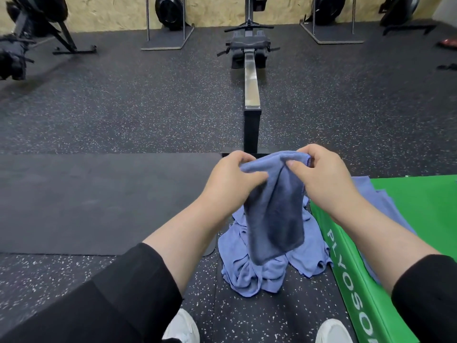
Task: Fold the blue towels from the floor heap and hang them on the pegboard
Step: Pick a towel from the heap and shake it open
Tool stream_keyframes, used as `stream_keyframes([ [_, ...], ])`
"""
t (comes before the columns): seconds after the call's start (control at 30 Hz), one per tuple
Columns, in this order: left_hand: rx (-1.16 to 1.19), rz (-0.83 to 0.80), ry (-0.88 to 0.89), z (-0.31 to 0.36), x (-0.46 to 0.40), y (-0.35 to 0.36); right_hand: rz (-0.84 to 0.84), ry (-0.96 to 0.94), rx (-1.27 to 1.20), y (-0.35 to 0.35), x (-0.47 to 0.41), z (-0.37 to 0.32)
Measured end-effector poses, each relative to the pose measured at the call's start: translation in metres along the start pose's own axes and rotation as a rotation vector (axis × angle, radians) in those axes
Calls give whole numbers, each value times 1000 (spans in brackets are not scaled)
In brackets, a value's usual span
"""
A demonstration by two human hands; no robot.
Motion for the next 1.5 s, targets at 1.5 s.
stream_keyframes([
  [1.5,95,-37,121,10,-25,5,-337,-62,-460,12,-9,-3],
])
Point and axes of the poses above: each hand's wrist, its own x-axis away from the middle knuckle, its own y-axis out of the palm, z = x × y, the point moved 1 cm from there along -x, towards the middle knuckle, and after that the axes turned 14 degrees about x, right-handed, at the moved point
